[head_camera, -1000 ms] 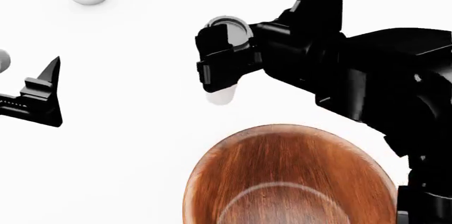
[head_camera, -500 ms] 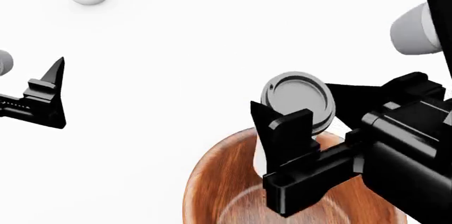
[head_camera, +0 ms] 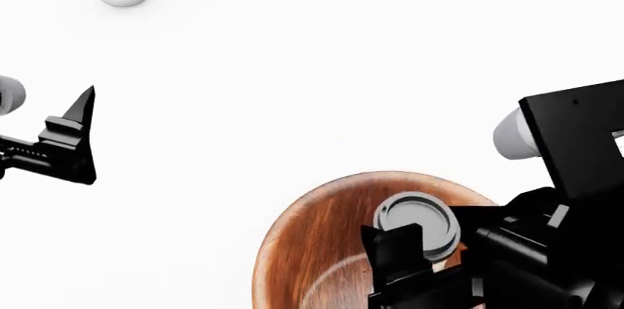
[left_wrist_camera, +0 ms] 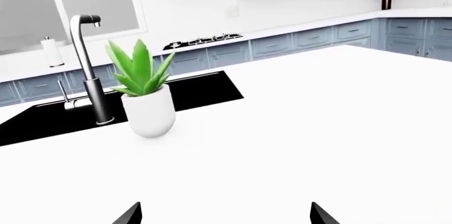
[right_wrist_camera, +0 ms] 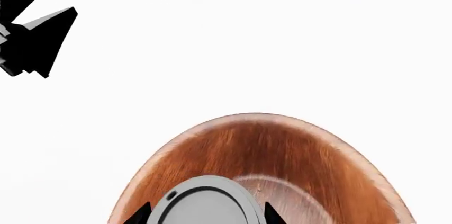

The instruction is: Place the cup inside the bowl on the dining table and move the bowl to any counter.

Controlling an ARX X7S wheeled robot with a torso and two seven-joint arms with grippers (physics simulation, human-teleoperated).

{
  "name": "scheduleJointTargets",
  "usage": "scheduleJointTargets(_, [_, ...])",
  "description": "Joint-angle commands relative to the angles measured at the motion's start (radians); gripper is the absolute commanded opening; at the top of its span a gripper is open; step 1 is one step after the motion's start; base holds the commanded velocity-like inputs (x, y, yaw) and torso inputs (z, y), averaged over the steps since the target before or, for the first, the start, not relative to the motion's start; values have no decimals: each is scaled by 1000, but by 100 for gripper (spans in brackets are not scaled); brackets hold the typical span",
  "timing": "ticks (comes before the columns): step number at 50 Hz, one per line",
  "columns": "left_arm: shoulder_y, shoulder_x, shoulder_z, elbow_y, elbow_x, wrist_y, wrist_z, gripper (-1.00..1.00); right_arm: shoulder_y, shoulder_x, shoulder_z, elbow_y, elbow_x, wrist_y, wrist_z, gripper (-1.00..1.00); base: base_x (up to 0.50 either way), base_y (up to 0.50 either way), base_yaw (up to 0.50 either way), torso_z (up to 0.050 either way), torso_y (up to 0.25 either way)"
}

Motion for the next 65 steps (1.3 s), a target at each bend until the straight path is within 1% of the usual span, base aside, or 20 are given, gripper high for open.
scheduleJointTargets(1, [8, 4, 3, -18, 7, 12, 3, 100, 5, -82, -52, 98, -107, 64, -58, -100, 0, 0, 0, 0, 0])
scheduleJointTargets(4, [11, -5, -12, -9, -3, 5, 9, 100, 10, -86, -68, 110, -111, 71, -63, -100, 0, 0, 0, 0, 0])
scheduleJointTargets(12, [2, 2, -3, -15, -3, 4, 3, 100, -24, -101, -54, 123, -159, 76, -103, -100, 0, 0, 0, 0, 0])
scheduleJointTargets(18, [-1, 9, 9, -18, 0, 5, -4, 100, -22, -99, -51, 132, -157, 60, -108, -100, 0, 0, 0, 0, 0])
scheduleJointTargets(19, [-3, 10, 11, -20, 1, 6, -6, 100, -28, -99, -49, 130, -161, 59, -111, 100, 0, 0, 0, 0, 0])
scheduleJointTargets(27, [1, 8, 17, -19, -2, 9, -3, 100, -47, -84, -50, 113, -156, 51, -108, 100, 0, 0, 0, 0, 0])
scheduleJointTargets(32, [0, 6, 18, -17, -6, 11, -1, 100, 6, -61, -47, 112, -129, 35, -89, 100, 0, 0, 0, 0, 0])
scheduleJointTargets(39, [-3, 2, 21, -20, -9, 13, 4, 100, 145, 35, -23, 123, -49, 5, -40, 100, 0, 0, 0, 0, 1])
scheduleJointTargets(42, [-3, 12, 31, -24, -6, 18, -3, 100, 152, 79, -14, 139, -54, 15, -35, 100, 0, 0, 0, 0, 0])
scheduleJointTargets(48, [-5, 11, 27, -24, -10, 17, -3, 100, 90, 169, 59, 180, -85, 34, -82, 100, 0, 0, 0, 0, 0])
scheduleJointTargets(49, [-1, 8, 22, -21, -13, 17, -1, 100, 63, 192, 75, 185, -86, 33, -86, 100, 0, 0, 0, 0, 0])
scheduleJointTargets(51, [0, 15, 29, -27, -9, 23, -7, 100, -8, 209, 115, 171, -108, 94, -157, 100, 0, 0, 0, 0, 0])
scheduleJointTargets(52, [2, 10, 24, -23, -12, 20, -4, 100, -40, 222, 135, 163, -111, 95, -163, 100, 0, 0, 0, 0, 0])
scheduleJointTargets(53, [1, 11, 26, -21, -12, 18, -5, 100, -82, 234, 185, 160, -139, 92, -176, 100, 0, 0, 0, 0, 0])
scheduleJointTargets(54, [0, 12, 26, -22, -12, 19, -6, 100, -96, 237, 196, 160, -139, 89, -181, 100, 0, 0, 0, 0, 0])
scheduleJointTargets(57, [-1, 13, 27, -25, -12, 21, -8, 100, -242, 255, 274, 176, -73, 33, -178, 100, 0, 0, 0, 0, 0])
scheduleJointTargets(58, [-1, 14, 27, -24, -13, 20, -8, 100, -257, 253, 281, 174, -73, 48, -195, 100, 0, 0, 0, 0, 0])
scheduleJointTargets(59, [-2, 13, 27, -24, -14, 19, -7, 100, -311, 251, 308, 177, -60, 43, -201, 100, 0, 0, 0, 0, 0])
scheduleJointTargets(62, [-6, 11, 24, -25, -14, 17, -10, 100, -344, 250, 327, 194, -73, 43, -208, 100, 0, 0, 0, 0, 0])
scheduleJointTargets(65, [-4, 5, 18, -17, -19, 12, -9, 100, -326, 248, 301, 216, -79, 38, -206, 100, 0, 0, 0, 0, 0])
